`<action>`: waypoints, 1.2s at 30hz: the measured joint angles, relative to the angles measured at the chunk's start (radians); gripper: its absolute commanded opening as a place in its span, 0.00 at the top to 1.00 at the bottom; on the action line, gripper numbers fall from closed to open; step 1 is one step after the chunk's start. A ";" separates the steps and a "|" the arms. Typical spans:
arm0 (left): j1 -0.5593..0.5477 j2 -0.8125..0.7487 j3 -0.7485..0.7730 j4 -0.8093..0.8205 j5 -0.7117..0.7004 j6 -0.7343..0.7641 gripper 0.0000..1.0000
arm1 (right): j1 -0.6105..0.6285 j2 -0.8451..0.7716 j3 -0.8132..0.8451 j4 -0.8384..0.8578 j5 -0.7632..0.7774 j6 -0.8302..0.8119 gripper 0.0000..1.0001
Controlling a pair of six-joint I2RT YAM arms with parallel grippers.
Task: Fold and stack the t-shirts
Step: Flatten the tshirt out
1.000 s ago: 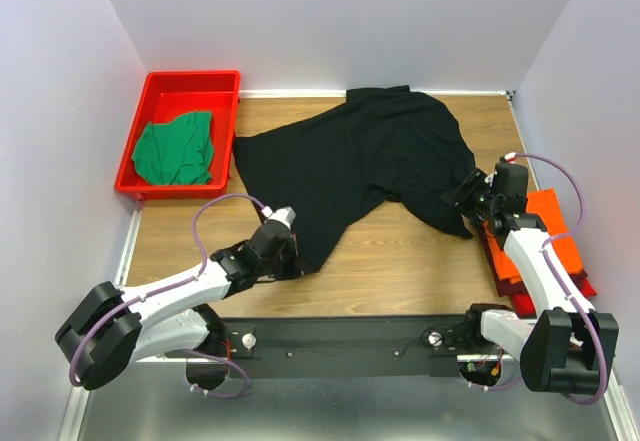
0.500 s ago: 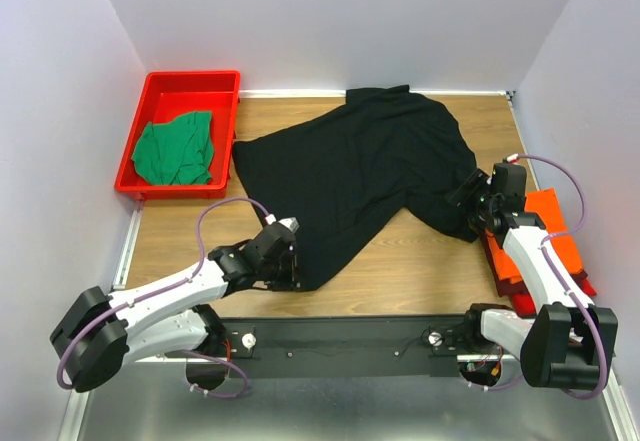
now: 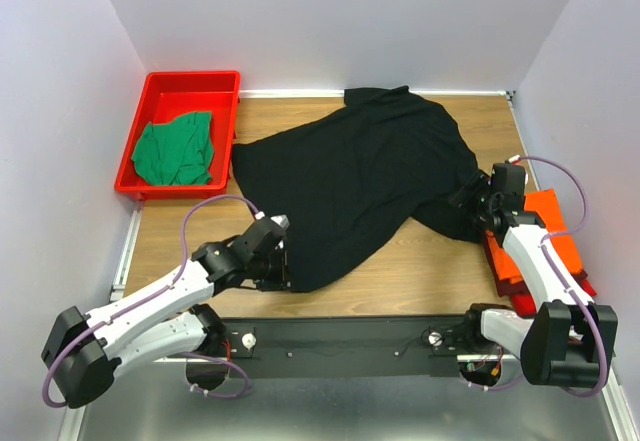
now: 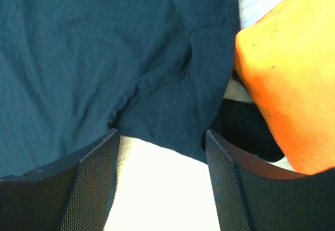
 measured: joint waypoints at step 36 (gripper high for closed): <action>0.299 0.299 0.505 -0.076 -0.134 0.106 0.69 | 0.169 0.744 0.674 0.009 0.098 -0.065 0.25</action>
